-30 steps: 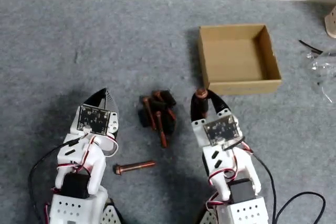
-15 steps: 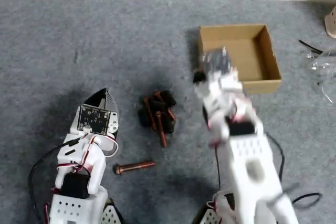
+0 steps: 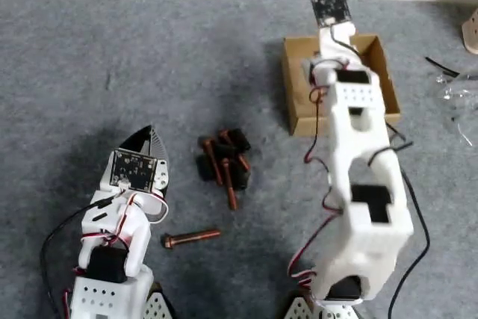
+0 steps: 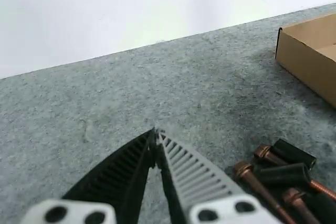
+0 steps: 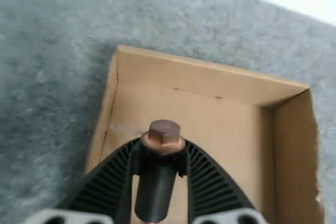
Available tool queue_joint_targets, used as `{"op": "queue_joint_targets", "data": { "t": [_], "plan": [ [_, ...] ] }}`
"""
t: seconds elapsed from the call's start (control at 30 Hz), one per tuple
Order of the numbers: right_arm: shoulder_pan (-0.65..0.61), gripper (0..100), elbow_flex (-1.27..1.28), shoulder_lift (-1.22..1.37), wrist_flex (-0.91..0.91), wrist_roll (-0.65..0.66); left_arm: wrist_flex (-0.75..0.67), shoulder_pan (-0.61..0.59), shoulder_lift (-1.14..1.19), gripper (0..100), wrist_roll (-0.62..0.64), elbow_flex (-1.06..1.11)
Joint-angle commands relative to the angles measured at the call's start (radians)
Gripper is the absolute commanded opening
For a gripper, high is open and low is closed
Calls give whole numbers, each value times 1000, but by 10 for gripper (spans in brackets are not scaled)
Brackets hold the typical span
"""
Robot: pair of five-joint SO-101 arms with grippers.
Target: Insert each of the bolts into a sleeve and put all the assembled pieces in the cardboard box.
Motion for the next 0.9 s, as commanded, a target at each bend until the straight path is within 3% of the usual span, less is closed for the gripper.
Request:
{"op": "queue_joint_targets", "data": {
  "t": [0.0,0.43,0.67,0.87],
  "plan": [
    [12,4,-199,93,45,3,-25,-8,-16,24,-9,19],
    [10,8,-321,271,107,6,-25,-8,-16,24,-9,19],
    [10,226,-320,271,107,3,-25,-7,-16,24,-9,19],
    [13,242,-326,266,171,3,-23,-7,-16,24,-9,19]
  ]
}}
